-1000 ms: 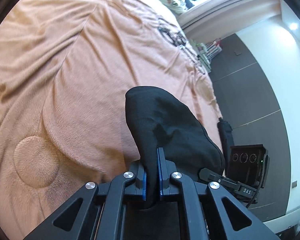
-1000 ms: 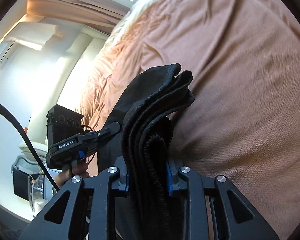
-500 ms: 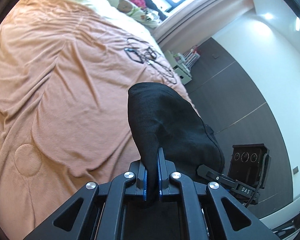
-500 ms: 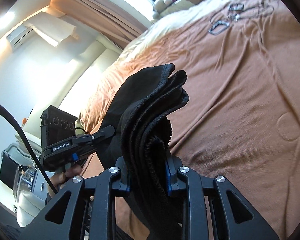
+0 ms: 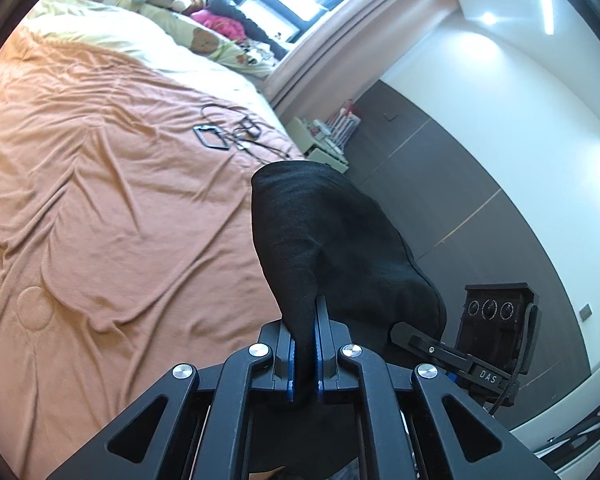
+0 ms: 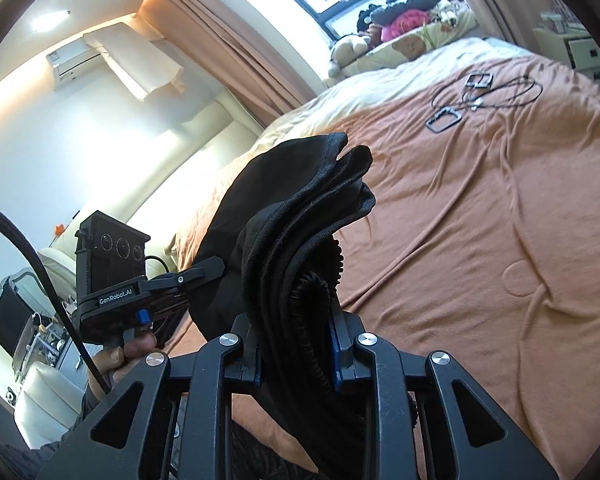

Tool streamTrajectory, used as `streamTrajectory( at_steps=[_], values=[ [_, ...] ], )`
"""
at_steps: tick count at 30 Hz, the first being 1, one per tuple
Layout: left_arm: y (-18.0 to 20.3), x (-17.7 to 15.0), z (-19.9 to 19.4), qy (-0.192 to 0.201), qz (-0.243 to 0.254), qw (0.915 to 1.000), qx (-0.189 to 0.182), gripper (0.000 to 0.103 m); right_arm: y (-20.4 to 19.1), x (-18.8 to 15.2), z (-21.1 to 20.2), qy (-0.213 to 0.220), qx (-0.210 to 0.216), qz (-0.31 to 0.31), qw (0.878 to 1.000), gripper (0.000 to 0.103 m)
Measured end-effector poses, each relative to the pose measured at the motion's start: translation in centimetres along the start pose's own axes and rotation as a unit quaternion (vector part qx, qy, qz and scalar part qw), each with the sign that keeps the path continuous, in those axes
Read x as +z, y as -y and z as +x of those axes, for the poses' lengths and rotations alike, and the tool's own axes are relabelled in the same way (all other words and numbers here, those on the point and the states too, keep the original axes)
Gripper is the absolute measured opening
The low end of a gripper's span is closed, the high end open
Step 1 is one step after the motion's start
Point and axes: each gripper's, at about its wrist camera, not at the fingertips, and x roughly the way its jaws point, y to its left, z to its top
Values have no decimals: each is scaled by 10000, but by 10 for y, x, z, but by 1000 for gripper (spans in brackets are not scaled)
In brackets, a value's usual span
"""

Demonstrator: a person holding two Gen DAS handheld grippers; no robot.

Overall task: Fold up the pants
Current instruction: 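Lift the folded shorts with both tools and carry them toward the bed's end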

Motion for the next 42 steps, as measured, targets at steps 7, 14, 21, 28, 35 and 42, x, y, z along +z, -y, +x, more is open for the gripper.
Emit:
streamTrajectory(
  at_steps=[7,14,21,28,35,42],
  values=[
    [42,-17,-13,42,217,9997,-74,7,-8,-23,-45,220,-54,-116,9997,21],
    [78,-31,-21,32,395,9991,-143,7,-17,-37,-80,360,-150,-228,9990,21],
    [109,-35,-14,-25,584,9978,-324,7,-24,-42,-115,481,-310,-306,9979,21],
    [139,-32,6,-117,801,9950,-578,7,-14,-42,-143,631,-437,-192,9969,21],
    [168,-33,36,-251,915,9917,-870,7,-4,-42,-174,737,-602,-140,9954,21],
    [199,-42,77,-460,1081,9882,-979,7,13,-47,-207,902,-893,-112,9919,21]
  ],
)
